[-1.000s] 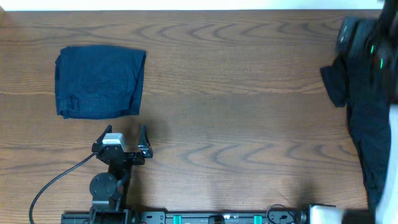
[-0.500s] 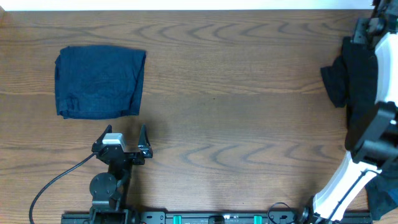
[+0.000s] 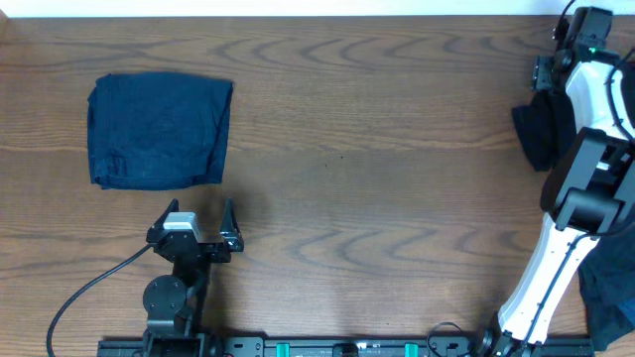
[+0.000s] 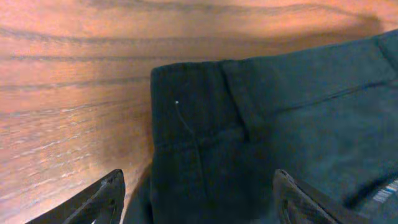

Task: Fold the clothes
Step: 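Reach the right gripper to the black garment at right and grasp it, then drag the black garment with the right gripper to the table center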

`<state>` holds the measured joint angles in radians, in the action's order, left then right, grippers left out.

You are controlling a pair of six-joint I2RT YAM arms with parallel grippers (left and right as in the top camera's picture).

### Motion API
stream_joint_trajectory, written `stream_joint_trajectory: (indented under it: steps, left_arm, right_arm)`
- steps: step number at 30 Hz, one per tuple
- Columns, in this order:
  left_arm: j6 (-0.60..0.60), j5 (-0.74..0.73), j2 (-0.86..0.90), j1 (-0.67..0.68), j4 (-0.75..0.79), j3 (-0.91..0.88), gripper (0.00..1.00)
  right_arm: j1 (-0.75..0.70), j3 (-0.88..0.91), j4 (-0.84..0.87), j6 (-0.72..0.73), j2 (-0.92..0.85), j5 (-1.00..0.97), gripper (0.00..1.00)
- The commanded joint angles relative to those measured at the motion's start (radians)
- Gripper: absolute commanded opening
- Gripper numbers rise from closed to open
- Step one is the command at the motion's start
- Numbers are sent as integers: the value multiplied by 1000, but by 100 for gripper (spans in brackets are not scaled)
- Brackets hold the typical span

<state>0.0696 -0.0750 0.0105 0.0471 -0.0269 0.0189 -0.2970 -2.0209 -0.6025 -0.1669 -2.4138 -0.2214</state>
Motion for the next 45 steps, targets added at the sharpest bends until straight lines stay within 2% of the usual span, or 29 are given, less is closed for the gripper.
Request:
stream_joint_trajectory:
  steps: [1, 4, 6, 10, 12, 15, 20, 28, 33, 39, 45]
  left_arm:
    - [-17, -14, -6, 3, -36, -15, 98]
    - [-17, -14, -6, 3, -36, -15, 98]
    - [-17, -14, -6, 3, -36, -15, 98]
    - [-17, -14, -6, 3, -36, -15, 98]
    - [-17, -14, -6, 3, -36, -15, 98]
    - [-17, -14, -6, 3, -36, -15, 98]
    - [-17, -14, -6, 3, -36, -15, 98]
    - [-17, -14, -6, 3, -36, -15, 98]
    - [-17, -14, -6, 3, -36, -15, 98]
    - [-17, -14, -6, 3, -36, -15, 98]
    - [-17, -14, -6, 3, -36, -15, 98]
  right_arm:
    - [3, -17, 10, -15, -36, -9, 75]
    - [3, -17, 9, -14, -40, -9, 71]
    - [3, -18, 12, -14, -40, -11, 62]
    - [3, -18, 2, -15, -39, -11, 37]
    - [3, -18, -5, -14, -39, -11, 18]
    - [3, -21, -3, -15, -34, -11, 2]
    - [5, -33, -4, -14, 27, -11, 1]
    - [41, -33, -49, -14, 274, -10, 1]
    - [106, -33, -167, -5, 436, 172, 1]
    - [286, -31, -343, 201, 508, 428, 1]
    - [556, 70, -386, 341, 444, 443, 1]
